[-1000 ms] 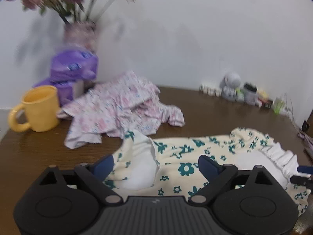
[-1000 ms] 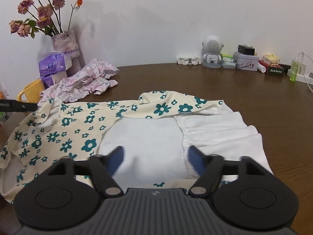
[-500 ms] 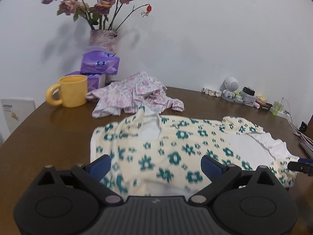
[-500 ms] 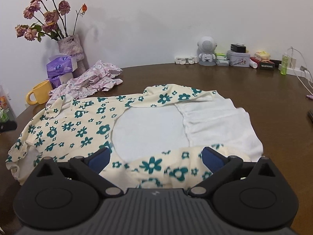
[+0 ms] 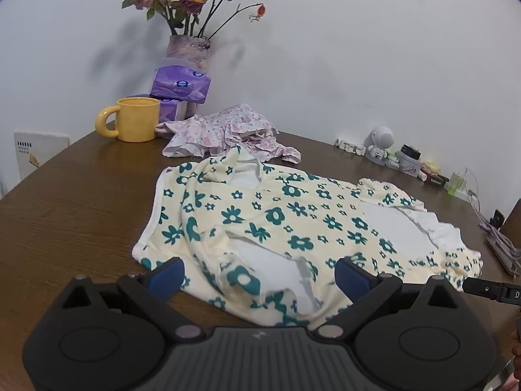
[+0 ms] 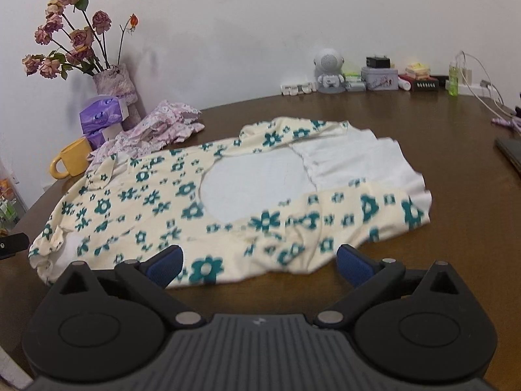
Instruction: Fold clothes
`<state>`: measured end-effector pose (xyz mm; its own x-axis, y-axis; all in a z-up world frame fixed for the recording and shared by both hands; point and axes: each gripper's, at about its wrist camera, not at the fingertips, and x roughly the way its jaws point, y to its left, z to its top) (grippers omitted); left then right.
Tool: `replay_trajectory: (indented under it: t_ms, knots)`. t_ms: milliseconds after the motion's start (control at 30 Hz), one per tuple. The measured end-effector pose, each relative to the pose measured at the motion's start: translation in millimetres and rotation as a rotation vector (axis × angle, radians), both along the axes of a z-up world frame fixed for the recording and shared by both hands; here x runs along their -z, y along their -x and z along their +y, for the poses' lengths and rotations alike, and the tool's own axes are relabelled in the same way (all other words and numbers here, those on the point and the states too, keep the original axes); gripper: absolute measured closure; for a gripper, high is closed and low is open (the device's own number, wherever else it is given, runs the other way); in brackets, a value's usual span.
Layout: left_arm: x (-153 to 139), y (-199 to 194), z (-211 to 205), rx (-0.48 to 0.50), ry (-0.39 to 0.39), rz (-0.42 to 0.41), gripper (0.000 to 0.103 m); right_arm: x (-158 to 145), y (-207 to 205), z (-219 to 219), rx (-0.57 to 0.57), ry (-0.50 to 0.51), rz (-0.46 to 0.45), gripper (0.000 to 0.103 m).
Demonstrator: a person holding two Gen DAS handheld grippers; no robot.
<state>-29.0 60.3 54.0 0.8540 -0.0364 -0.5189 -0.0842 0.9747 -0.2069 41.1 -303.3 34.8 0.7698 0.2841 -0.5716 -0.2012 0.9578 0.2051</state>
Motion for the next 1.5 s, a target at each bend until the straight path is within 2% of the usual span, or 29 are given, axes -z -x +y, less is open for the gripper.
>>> replay_trajectory:
  t_ms: [267, 667, 800, 933, 967, 1067, 1133, 1200, 1267, 1333, 1500]
  knots:
    - [2, 7, -16, 0.051, -0.020, 0.014, 0.004, 2, 21, 6, 0.017, -0.005, -0.013, 0.001]
    - [14, 10, -25, 0.077, -0.028, 0.057, 0.004, 4, 33, 21, -0.017, 0.004, -0.008, 0.001]
    - [14, 11, -26, 0.079, -0.034, 0.047, 0.004, 5, 36, 22, -0.021, 0.010, -0.008, 0.001]
    - [2, 9, -29, 0.089, -0.079, -0.021, 0.007, 5, 36, 22, -0.018, 0.011, -0.007, 0.001]
    - [-3, 4, -31, 0.100, -0.090, -0.029, 0.010, 4, 36, 22, -0.018, 0.015, -0.009, 0.001]
    - [-10, -18, -37, 0.151, -0.101, -0.010, 0.029, 3, 36, 23, -0.021, 0.028, -0.015, 0.001]
    - [-7, -37, -40, 0.191, -0.085, 0.044, 0.052, 2, 35, 23, -0.021, 0.030, -0.024, 0.001]
    - [0, -54, -42, 0.222, -0.055, 0.114, 0.061, 1, 33, 21, -0.020, 0.030, -0.038, 0.001]
    - [6, -67, -42, 0.229, -0.047, 0.168, 0.064, 0, 32, 21, -0.019, 0.041, -0.053, 0.001]
    - [12, -75, -40, 0.229, -0.044, 0.204, 0.074, 0, 31, 21, -0.018, 0.061, -0.068, 0.001]
    - [19, -85, -33, 0.249, 0.007, 0.278, 0.086, 2, 24, 25, -0.045, 0.100, -0.093, 0.001]
